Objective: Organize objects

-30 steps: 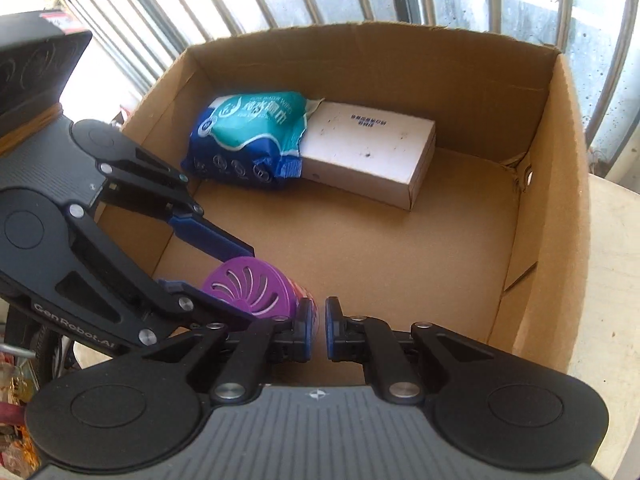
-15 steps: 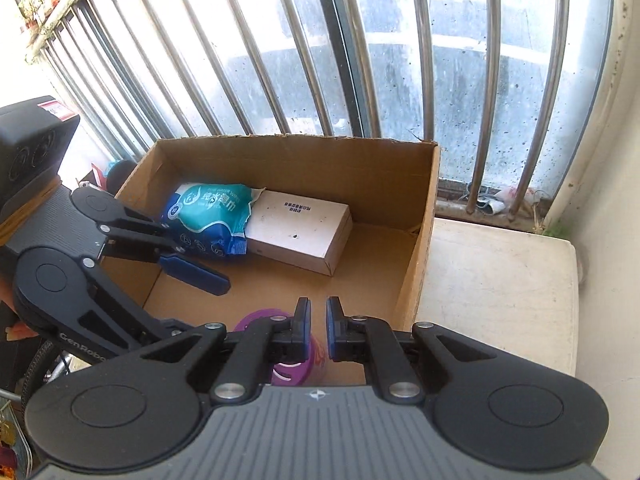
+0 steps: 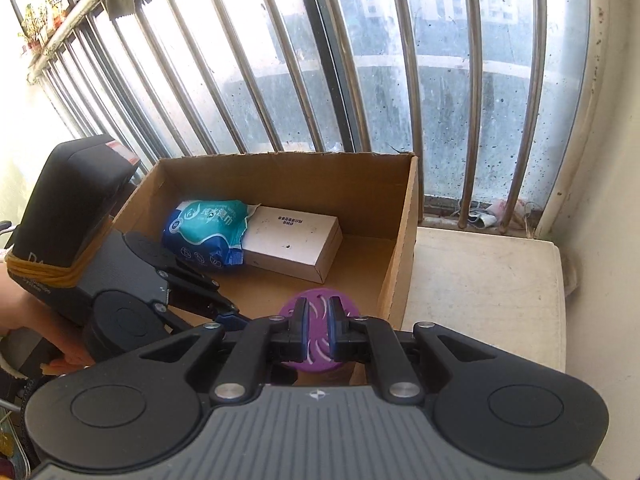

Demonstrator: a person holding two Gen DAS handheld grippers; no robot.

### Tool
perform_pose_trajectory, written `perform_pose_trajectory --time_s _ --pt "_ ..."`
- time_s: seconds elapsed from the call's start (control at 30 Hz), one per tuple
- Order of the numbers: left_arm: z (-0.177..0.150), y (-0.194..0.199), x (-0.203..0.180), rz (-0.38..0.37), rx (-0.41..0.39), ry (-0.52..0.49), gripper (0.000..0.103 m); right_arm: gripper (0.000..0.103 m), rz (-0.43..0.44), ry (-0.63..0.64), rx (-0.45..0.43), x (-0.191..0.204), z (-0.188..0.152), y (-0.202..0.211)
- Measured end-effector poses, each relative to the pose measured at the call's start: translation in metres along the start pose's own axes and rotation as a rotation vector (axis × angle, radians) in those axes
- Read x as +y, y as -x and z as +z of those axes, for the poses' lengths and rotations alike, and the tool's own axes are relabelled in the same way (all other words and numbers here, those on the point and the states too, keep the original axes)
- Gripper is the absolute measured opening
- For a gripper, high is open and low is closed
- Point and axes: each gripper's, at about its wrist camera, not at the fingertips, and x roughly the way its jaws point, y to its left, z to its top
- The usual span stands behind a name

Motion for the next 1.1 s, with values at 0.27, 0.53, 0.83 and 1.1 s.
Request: perform_pose_trajectory --time_s 0.27,0.53,0.83,1.1 --pt "0.001 -0.004 -0.001 -0.043 -0.013 0.03 0.028 0.012 -0.018 -0.009 -0.035 -0.007 -0.002 0.007" --pt "0.02 -0.014 0.01 -0.121 -0.075 0.199 0.028 0.012 -0.031 -0.037 -0.088 -0.014 -0.002 0.012" --pt "0.031 -0.011 0.039 -0.078 -0.148 0.366 0.029 0.013 -0.015 -0.079 -0.119 -0.021 0.0 0.012" --pt "0.001 0.052 0.012 -0.077 -0.218 0.272 0.04 0.013 0.0 -0.09 -0.161 -0.017 -0.018 0.031"
